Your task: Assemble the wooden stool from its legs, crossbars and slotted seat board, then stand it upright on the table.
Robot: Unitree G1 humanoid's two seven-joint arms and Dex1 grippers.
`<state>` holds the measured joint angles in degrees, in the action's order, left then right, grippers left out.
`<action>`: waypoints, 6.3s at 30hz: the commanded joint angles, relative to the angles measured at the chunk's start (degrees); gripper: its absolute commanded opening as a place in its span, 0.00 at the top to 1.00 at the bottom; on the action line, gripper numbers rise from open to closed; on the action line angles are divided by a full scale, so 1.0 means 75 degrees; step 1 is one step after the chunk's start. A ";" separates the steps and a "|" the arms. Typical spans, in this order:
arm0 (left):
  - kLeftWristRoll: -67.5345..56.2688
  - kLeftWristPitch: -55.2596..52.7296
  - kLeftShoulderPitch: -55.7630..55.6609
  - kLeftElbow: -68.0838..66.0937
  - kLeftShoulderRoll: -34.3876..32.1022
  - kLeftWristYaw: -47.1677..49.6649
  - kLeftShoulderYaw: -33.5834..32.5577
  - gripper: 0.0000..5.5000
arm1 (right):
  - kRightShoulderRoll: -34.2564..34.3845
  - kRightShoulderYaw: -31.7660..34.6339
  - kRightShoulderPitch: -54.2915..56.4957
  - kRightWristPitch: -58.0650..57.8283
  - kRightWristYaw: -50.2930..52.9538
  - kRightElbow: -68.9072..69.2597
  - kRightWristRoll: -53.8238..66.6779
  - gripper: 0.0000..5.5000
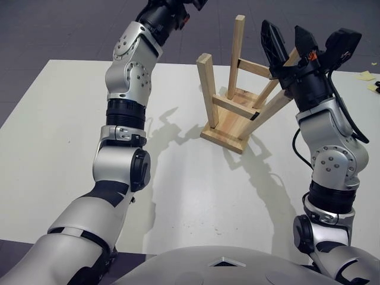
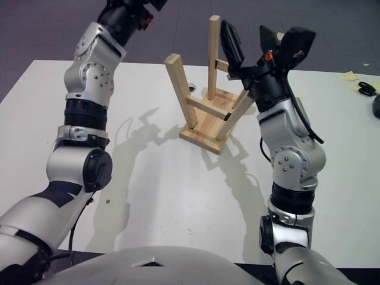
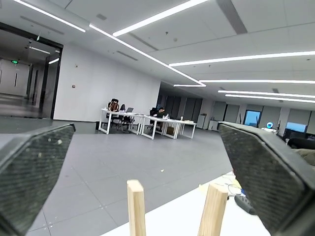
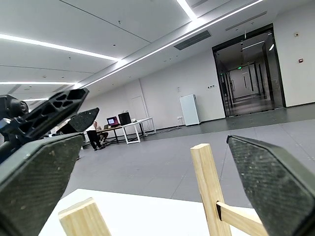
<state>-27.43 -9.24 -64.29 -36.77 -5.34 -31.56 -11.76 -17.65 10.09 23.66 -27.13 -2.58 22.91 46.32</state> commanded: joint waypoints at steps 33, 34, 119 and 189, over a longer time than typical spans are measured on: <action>-0.0680 -0.1786 0.1112 0.2075 -0.0012 -0.0338 0.0241 0.02 | 0.0173 0.0600 0.0136 -0.0654 0.0164 0.0090 0.0649 0.02; -0.0528 -0.1694 0.1229 0.1745 0.0060 -0.0362 0.0357 0.02 | 0.0133 0.0407 -0.0256 -0.0643 0.0034 -0.0022 0.0368 0.02; -0.4021 -0.2330 -0.1425 -0.1342 -0.0112 -0.0547 -0.3485 0.02 | 0.0003 0.1071 0.1210 -0.0916 -0.0051 -0.0454 0.1297 0.02; -0.3825 -0.3807 0.0951 0.5019 0.0289 0.1741 -0.1579 0.02 | -0.0031 0.1546 0.1060 -0.0230 0.0138 -0.0724 -0.0255 0.02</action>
<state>-54.46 -36.79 -57.00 -2.26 0.02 -20.63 -21.83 -16.69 22.08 32.00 -29.40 -1.24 17.87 46.57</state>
